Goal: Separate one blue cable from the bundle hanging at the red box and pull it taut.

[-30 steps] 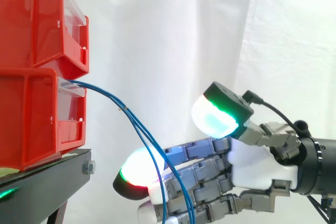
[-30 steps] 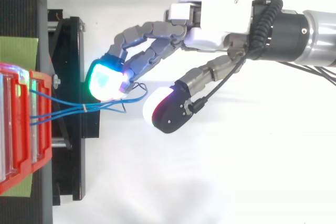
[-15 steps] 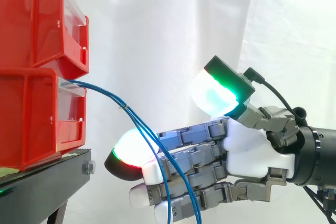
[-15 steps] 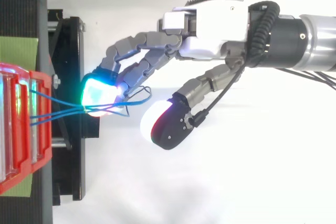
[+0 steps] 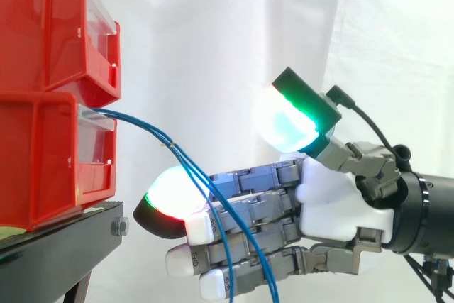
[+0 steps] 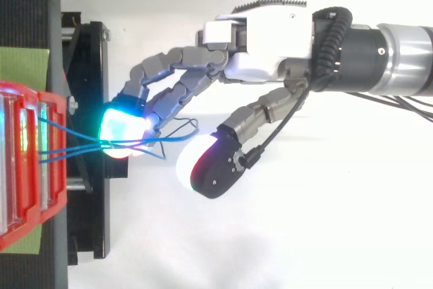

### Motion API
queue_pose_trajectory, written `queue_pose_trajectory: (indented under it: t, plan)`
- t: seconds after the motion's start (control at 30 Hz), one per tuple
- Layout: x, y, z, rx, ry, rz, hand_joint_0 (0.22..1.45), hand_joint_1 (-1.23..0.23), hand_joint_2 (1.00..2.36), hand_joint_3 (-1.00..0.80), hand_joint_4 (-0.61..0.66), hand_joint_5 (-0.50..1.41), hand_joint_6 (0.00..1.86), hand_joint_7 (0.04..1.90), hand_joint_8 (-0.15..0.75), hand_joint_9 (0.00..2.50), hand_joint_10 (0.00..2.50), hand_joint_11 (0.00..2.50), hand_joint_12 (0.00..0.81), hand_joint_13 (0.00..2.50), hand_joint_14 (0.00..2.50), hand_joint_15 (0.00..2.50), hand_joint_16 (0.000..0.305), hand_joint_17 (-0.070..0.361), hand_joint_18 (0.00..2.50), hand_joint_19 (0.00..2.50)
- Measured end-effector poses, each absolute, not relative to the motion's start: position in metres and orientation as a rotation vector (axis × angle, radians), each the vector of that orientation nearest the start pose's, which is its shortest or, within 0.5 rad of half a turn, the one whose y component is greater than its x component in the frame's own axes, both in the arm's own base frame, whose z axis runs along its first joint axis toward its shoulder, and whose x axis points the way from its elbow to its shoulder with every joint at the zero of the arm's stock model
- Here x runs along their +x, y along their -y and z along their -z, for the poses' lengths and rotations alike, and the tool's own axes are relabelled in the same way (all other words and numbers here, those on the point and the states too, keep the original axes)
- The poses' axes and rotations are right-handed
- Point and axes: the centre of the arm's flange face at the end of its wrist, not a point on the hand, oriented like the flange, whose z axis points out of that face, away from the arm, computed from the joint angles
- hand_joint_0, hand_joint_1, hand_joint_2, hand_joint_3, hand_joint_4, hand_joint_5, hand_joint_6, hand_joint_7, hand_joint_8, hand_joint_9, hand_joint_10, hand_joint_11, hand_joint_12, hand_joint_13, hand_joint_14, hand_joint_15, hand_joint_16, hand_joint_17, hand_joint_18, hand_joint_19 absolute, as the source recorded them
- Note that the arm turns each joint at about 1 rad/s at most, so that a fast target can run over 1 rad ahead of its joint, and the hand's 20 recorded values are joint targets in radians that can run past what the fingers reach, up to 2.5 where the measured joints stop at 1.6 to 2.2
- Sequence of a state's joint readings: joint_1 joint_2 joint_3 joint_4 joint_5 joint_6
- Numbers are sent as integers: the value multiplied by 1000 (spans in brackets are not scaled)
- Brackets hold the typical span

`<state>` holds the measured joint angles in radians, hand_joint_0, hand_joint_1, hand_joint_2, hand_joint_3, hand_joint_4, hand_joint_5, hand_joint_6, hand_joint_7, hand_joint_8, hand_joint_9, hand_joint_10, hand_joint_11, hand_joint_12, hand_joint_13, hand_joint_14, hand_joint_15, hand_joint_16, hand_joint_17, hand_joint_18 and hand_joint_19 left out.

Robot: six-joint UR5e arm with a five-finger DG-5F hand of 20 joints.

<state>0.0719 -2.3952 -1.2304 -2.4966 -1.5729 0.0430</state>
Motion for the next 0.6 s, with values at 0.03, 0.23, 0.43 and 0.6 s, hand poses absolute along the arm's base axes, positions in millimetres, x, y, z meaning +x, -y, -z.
queue_pose_trajectory:
  t: [0.03,0.23,0.43,0.6]
  plan:
    - [782,78,-184,1087,-1118,-1380,578,-739,1004,-452,399,-137,503,938,351,747,9,307,267,623,6,172,33,74,654,105]
    - [785,78,-180,1085,-1103,-1405,579,-737,1004,-452,395,-136,503,943,352,747,9,315,268,624,6,172,33,74,655,111]
    - [785,81,-180,1083,-1101,-1411,587,-734,1006,-430,397,-133,504,956,351,751,10,316,268,624,6,173,33,73,654,113]
    - [788,82,-186,1069,-1103,-1420,605,-731,1011,-380,343,-121,503,1088,350,753,10,329,269,626,7,182,32,73,654,123]
